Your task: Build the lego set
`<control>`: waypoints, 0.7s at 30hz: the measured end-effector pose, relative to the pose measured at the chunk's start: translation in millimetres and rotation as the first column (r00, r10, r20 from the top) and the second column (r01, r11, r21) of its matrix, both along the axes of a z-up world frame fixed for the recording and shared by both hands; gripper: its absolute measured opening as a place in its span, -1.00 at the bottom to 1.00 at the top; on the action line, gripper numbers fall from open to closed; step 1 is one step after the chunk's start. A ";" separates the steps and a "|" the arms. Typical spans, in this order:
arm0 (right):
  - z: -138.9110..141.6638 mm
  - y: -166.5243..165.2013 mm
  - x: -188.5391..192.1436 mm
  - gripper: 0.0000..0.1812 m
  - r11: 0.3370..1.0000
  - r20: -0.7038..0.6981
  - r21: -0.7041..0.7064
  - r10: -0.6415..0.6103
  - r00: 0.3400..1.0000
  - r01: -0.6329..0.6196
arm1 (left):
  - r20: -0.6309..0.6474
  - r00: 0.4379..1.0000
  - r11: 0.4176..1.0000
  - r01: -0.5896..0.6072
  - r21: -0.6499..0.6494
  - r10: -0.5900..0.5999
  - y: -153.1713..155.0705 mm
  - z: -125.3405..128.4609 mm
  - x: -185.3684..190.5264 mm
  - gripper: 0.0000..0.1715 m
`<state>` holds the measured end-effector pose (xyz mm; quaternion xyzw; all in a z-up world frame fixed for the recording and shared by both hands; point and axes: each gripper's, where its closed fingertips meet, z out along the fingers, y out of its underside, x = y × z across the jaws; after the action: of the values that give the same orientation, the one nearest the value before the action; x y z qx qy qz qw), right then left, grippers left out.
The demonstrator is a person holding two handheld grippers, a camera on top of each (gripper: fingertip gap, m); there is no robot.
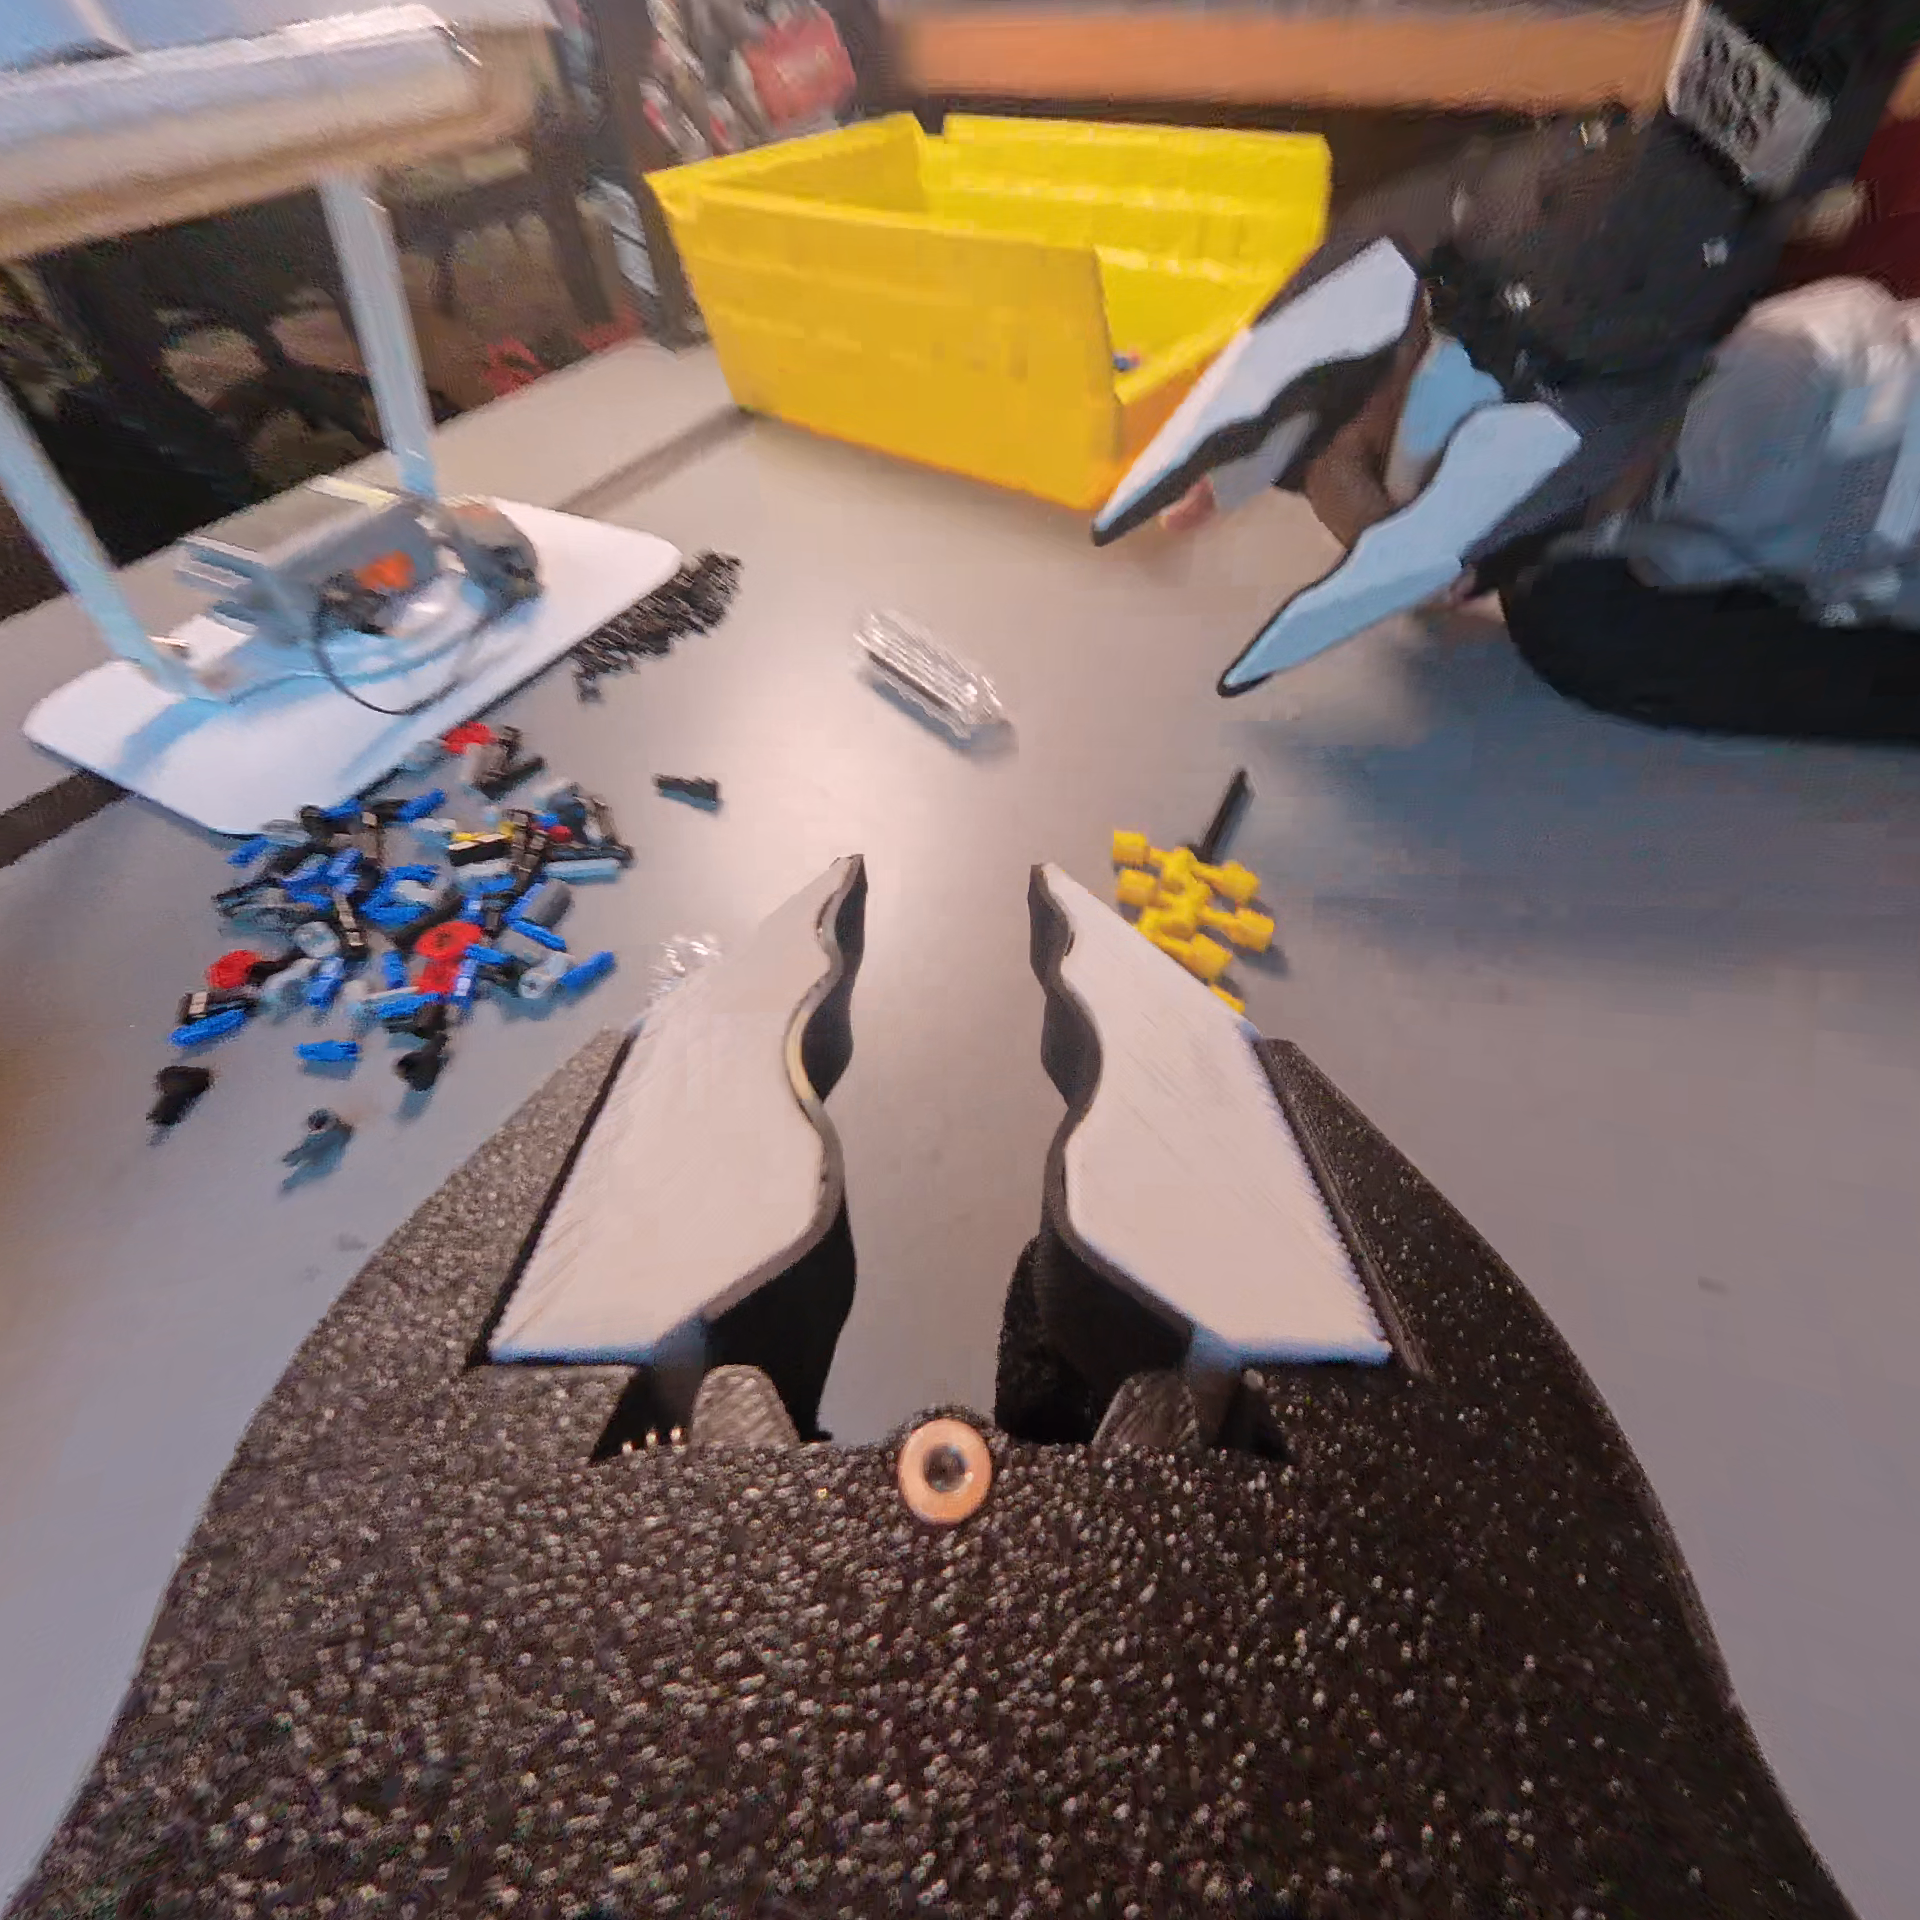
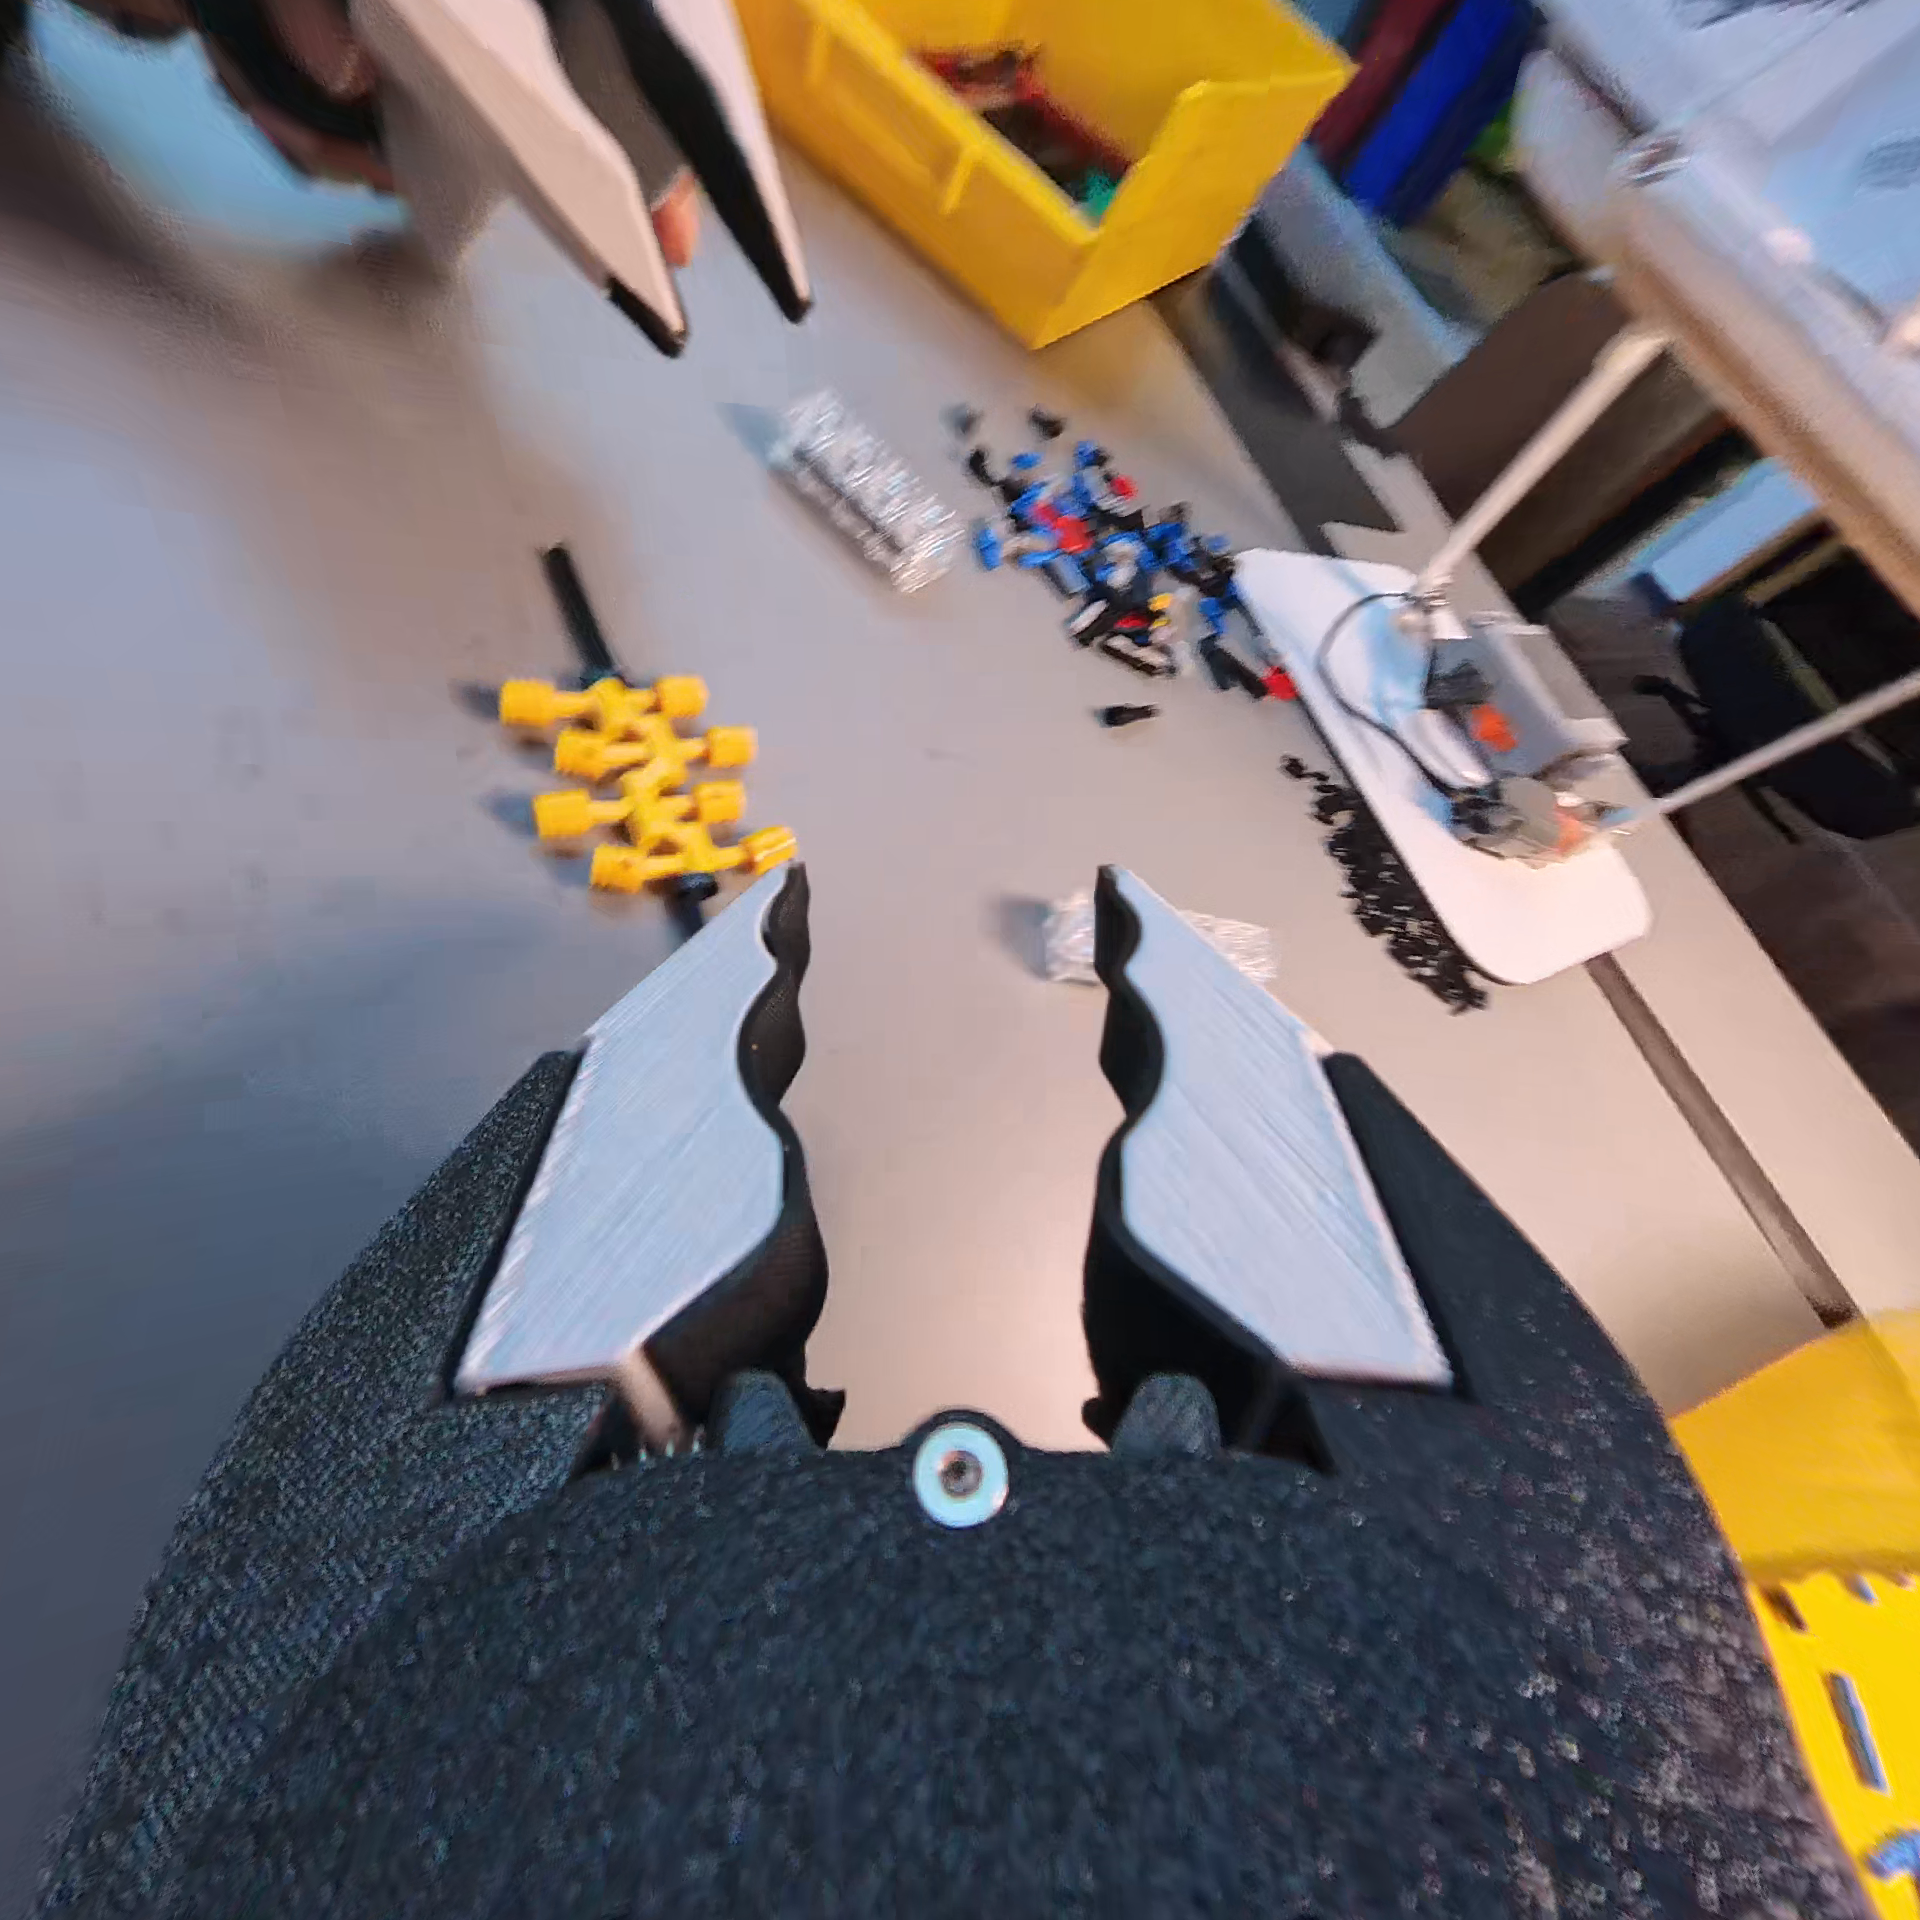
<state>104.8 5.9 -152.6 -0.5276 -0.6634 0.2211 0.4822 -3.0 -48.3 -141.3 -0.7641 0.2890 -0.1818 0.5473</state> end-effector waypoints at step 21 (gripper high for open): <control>165.6 191.5 -62.2 -0.66 0.934 -0.533 -0.152 -0.354 0.768 0.324 | 0.324 0.874 0.856 -0.449 0.258 0.361 100.7 111.4 -67.9 -0.55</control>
<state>42.6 197.3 13.0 -0.5642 -0.3836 0.2901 0.6711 -70.8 52.5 -29.9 -0.6760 0.0704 -0.1114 0.7251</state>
